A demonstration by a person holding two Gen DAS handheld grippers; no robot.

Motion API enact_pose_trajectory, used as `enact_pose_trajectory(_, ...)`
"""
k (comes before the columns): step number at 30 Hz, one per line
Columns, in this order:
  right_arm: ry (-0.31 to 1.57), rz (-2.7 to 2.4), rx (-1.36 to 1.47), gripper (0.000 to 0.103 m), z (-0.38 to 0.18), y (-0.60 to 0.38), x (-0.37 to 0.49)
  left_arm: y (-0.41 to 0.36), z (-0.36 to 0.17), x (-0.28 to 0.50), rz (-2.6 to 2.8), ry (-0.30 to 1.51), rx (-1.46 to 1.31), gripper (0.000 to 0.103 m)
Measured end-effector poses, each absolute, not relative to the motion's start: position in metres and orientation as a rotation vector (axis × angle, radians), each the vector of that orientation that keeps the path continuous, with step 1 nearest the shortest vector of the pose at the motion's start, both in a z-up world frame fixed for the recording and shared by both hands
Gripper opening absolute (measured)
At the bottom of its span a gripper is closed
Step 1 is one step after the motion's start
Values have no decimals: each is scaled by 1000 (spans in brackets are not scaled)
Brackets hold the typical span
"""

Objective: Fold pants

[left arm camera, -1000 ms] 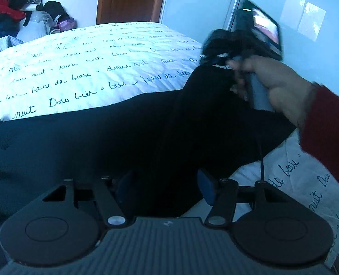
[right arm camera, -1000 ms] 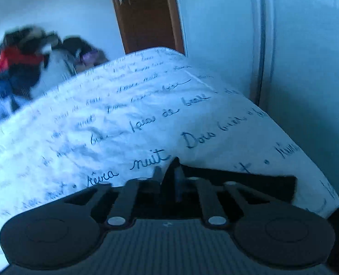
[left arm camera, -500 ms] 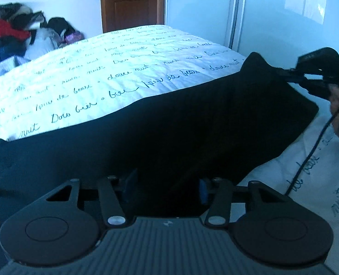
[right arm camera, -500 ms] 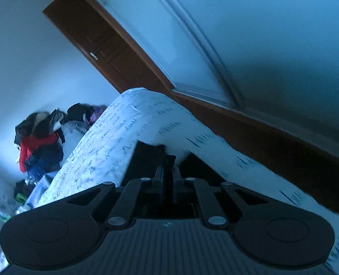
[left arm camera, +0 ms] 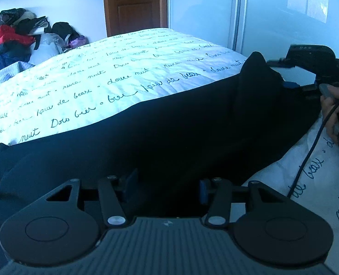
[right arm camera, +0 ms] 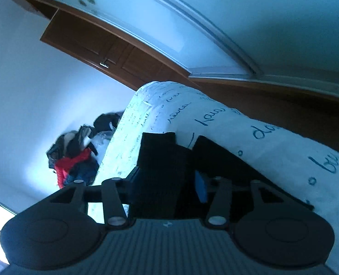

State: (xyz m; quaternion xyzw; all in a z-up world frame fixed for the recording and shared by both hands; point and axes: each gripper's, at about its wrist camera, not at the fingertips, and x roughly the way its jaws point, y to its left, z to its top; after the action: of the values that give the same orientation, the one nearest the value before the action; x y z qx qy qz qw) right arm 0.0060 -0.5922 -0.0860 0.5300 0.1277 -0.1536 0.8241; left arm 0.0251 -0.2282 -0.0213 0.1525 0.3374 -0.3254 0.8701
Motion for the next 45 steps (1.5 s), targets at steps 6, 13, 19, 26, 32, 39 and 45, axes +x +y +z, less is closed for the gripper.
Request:
enact_pose_trajectory(6,247,-343,1079,5,-65,-590,6,-222,-17,24,-696,722,265,20)
enact_pose_trajectory(13,245,-199,864,5,21,-579,68,-209,15,49,-537,665,78,16)
enact_pose_trajectory(19,-78,-138,647,5,77,-550,5,-195,47,29,-545,487,25,17)
enact_pose_trajectory(26,253,-439,960,5,-51,-590,-47,-228,-19,8,-650,701,235,18)
enact_pose_trajectory(32,251,-451,995,5,-64,-593,-61,-225,-6,7,-666,680,212,18)
enact_pose_trajectory(39,285,-478,934,5,-65,-578,-75,-222,-14,6,-674,685,252,18)
enact_pose_trajectory(45,309,-496,906,5,-64,-571,-81,-219,-16,10,-683,702,233,18)
